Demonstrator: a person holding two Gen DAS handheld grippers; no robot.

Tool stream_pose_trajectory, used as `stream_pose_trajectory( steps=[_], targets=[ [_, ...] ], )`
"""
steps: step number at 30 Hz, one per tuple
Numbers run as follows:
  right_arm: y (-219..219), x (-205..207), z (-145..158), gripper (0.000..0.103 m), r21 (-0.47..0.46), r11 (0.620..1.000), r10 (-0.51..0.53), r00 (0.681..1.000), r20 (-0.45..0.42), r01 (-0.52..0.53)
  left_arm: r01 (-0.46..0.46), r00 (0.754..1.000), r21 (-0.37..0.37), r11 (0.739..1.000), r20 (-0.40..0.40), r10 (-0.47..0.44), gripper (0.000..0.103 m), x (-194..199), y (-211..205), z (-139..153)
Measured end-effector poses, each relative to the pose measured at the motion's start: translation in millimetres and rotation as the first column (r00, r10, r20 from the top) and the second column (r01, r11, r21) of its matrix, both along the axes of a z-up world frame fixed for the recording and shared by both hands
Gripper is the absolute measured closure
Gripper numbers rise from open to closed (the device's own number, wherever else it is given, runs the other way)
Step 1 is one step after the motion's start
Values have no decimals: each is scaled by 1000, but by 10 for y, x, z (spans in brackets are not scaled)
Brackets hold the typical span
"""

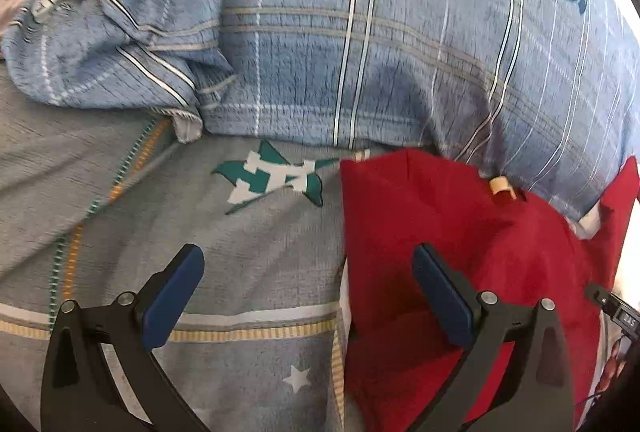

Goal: Fold small clothes

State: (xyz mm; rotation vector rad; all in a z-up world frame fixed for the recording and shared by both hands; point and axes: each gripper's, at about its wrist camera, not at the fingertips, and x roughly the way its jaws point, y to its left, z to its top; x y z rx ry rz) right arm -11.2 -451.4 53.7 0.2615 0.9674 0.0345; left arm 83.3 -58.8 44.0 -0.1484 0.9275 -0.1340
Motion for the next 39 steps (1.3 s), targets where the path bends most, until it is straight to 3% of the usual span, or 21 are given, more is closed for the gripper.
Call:
stream_pose_trajectory(
  steps=[3,6,9,11,14,17,21,25,27,30,33,36,39],
  targets=[
    [130,36,-36,97,-85,996,23,1000,21,-21,-9,1000,-8,1000,-14,9,0,34,34,-53],
    [91,-51,143,98,-110,994,35,997,69,-27,-22,1000,-14,1000,-21,21,0,51,66,-98],
    [121,-192,596,98,-157,988,35,981,190,-5,-25,999,-13,1000,-36,25,0,48,78,-150],
    [157,-345,975,98,-220,975,41,953,300,27,-23,999,-10,1000,-38,23,0,43,71,-167],
    [196,-422,1314,98,-259,965,71,922,381,33,-18,999,7,1000,-29,18,0,26,31,-178],
    [205,-278,1225,98,-324,945,69,937,341,48,-9,1000,32,999,-17,10,0,-6,-13,-186],
    [66,7,717,98,-368,927,8,977,211,71,-12,1000,31,999,-15,13,0,-11,-47,-217],
    [-208,222,156,98,-288,955,-59,997,40,68,-10,1000,38,999,-20,11,0,-59,-49,-212],
    [-301,265,-4,89,-284,956,-87,996,-23,77,-11,1000,45,999,-19,12,0,-111,-47,-172],
    [-377,170,106,69,-268,953,-143,990,17,143,-10,1000,64,998,0,10,0,-230,-50,-83],
    [-278,102,359,68,-213,967,-124,989,86,140,-13,1000,83,996,27,11,0,-363,-50,5],
    [108,158,516,68,-124,992,13,993,116,1,-9,999,96,995,34,6,0,-477,-74,54],
    [604,321,556,68,-33,984,180,976,124,-177,-2,999,125,992,42,-4,0,-596,-123,59]
  ],
)
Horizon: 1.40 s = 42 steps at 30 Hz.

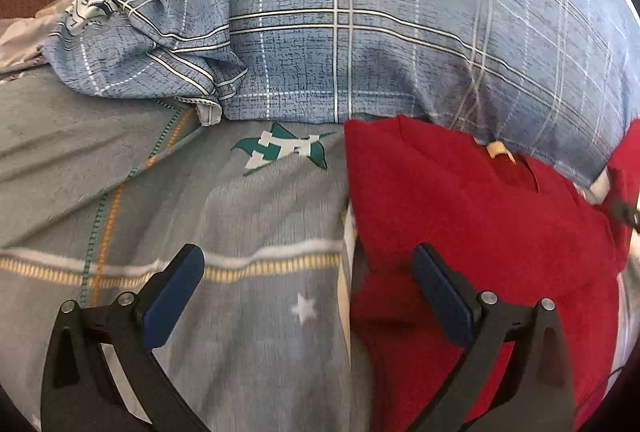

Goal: Fold small clothes

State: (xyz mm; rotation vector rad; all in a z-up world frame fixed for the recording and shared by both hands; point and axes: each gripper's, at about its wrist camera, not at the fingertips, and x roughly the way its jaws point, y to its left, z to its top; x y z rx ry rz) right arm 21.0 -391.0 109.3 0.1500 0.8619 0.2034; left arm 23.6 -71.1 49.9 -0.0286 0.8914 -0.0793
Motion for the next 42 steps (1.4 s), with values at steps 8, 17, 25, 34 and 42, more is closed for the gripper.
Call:
stream_pose_trajectory(
  steps=[8,17,25,34,42],
  targets=[
    [1468,577,-196,72,-19,954,298,955,-3,-298,1,1000,15,1000,-29,-1,0,81,52,-191],
    [1998,1011,-639,72,-103,944,310,949,-61,-314,2,999,7,1000,-38,-1,0,139,60,-252],
    [1725,851,-436,70,-49,965,257,966,-41,-259,-3,999,-7,1000,-50,2,0,164,74,-271],
    [778,7,-235,70,-71,992,107,994,-23,-108,12,1000,-53,999,19,-11,0,30,57,-31],
    [165,-135,-482,70,-67,997,-51,995,-85,45,65,998,-23,998,0,-65,0,-10,-174,-132]
  ],
)
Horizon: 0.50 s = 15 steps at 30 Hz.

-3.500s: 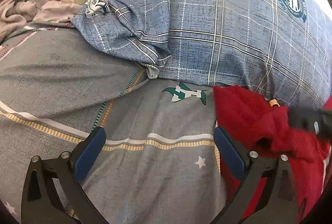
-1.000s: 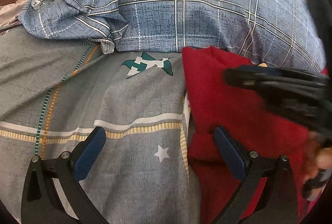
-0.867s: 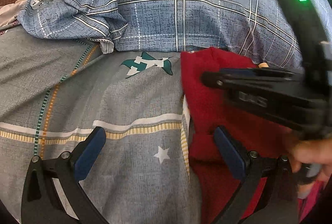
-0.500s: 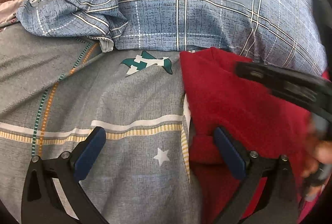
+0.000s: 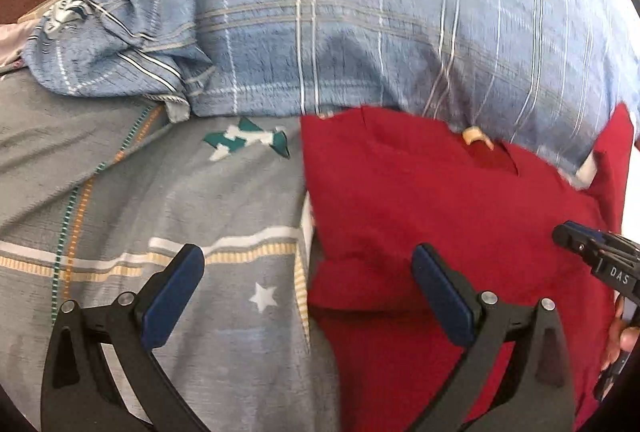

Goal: Fold small clothes
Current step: 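Move the open right tool over the shirt toward the other sleeve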

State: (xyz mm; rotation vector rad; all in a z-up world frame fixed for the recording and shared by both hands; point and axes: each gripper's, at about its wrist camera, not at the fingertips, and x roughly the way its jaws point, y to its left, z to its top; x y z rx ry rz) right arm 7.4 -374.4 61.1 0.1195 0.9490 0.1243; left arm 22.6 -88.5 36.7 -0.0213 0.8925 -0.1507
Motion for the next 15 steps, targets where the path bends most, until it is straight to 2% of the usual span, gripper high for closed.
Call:
stream_pose_trajectory(
  steps=[1,4,11,13,15],
  targets=[
    [-43,-18,-8,70,31,1000,-4,1000,28,3,2,1000,8,1000,-11,-2,0,10,-21,-33],
    [-101,-28,33,70,67,998,-17,1000,14,16,9,999,24,1000,-32,-8,0,22,-61,-109],
    [-559,-203,238,66,62,991,-123,991,53,120,4,1000,20,1000,6,-4,0,-25,-44,25],
    [-642,-184,193,66,55,988,-150,988,37,148,0,1000,10,1000,22,0,0,-38,-38,93],
    [-713,-133,58,65,34,984,-173,984,-36,174,-4,1000,-4,1000,28,4,0,-40,-31,122]
  ],
)
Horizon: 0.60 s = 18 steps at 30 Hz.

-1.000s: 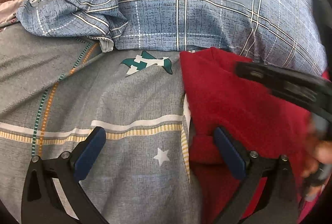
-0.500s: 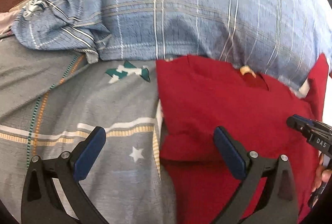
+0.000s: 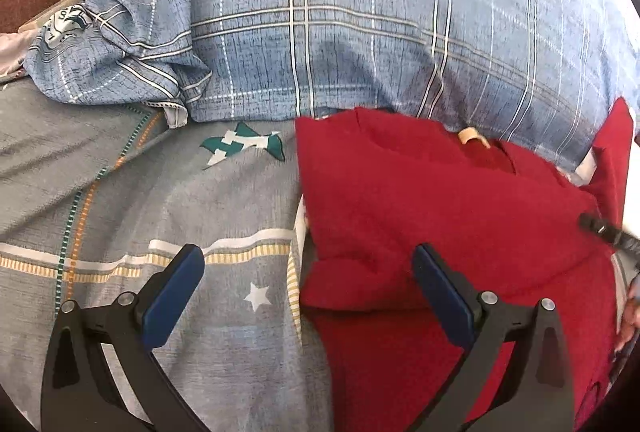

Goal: Fold small clothes
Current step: 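Move the open right tool over the shirt toward the other sleeve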

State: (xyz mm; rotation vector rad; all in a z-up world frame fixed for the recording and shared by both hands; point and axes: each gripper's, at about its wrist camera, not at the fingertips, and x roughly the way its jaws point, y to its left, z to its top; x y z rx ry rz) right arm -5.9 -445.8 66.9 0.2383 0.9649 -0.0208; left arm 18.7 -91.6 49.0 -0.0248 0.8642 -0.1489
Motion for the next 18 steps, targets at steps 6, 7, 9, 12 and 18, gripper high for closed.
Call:
stream_pose_trajectory(
  steps=[6,7,9,12,18],
  targets=[
    [-14,16,-41,57,11,999,30,999,20,-30,34,997,65,997,-66,-30,0,69,-140,-163],
    [-23,12,-40,57,19,999,34,999,18,-35,31,997,59,998,-67,-27,0,64,-142,-182],
    [-46,-3,-65,57,27,999,41,999,21,-42,26,997,47,999,-68,-23,0,62,-130,-178],
    [-6,-51,-85,56,17,999,41,998,36,-42,28,998,57,998,-56,-25,0,44,-133,-157],
    [-25,-102,43,53,40,998,50,998,36,-51,45,999,42,998,12,-46,0,-86,-170,14]
  ],
)
